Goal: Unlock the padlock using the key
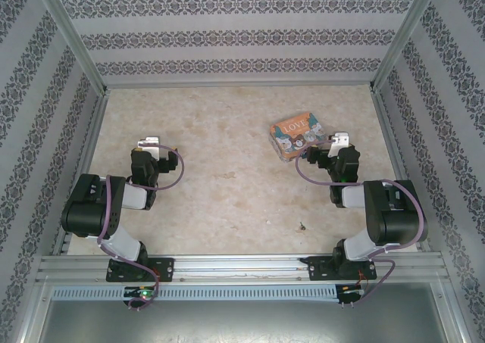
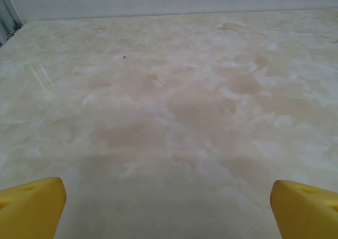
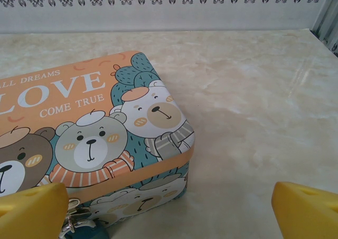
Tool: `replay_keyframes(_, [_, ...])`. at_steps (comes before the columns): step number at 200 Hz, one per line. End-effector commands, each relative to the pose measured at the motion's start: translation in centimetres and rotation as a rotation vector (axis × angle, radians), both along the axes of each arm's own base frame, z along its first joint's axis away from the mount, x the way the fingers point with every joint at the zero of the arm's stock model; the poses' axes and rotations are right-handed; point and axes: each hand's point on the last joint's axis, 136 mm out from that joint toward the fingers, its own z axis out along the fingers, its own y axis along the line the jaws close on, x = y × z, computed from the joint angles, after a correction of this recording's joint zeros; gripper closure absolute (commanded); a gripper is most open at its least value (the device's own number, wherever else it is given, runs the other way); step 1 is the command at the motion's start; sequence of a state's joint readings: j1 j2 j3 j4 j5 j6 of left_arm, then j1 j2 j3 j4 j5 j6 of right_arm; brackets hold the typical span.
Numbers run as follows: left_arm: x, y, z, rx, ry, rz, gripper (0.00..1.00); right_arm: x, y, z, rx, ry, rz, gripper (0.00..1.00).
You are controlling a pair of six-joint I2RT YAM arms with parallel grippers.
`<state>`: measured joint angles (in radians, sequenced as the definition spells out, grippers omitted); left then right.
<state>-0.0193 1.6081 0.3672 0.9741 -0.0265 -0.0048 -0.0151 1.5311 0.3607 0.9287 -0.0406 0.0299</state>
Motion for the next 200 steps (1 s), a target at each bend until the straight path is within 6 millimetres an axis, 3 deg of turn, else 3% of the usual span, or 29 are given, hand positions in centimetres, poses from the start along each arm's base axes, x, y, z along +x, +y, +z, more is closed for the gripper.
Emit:
replay_keyframes(1, [0.4,0.2,0.8,0.004,-0.014,-0.005,0.01,0.6,0.0,1.0,0.008,-0.033,-0.013,0.01])
replay_keyframes(95, [0.1,0.6,1.1,-0.004,-0.038,0.014,0.01,0.5,0.3,1.3,0.009,-0.041,0.006,0.02])
replay_keyframes(141, [-1.2,1.9,4.5,-0.003,-0.068,0.095,0.01,-1.1,-0.1,4.1,0.017,-0.074,-0.025,0.01])
replay_keyframes(161, [-1.6,2.2,7.5,-0.051,-0.108,0.127,0.01,-2.1,-0.3,4.8,0.038,-0.02,-0.042,0.02])
replay_keyframes(185, [-1.8,1.0,10.7,-0.189,-0.112,0.093,0.01,-3.0,-0.2,6.2,0.08,0.043,-0.056,0.01])
replay_keyframes(200, [-1.7,0.0,11.4,-0.301,-0.051,0.083,0.01,-3.4,-0.2,7.1,0.144,0.093,-0.072,0.02])
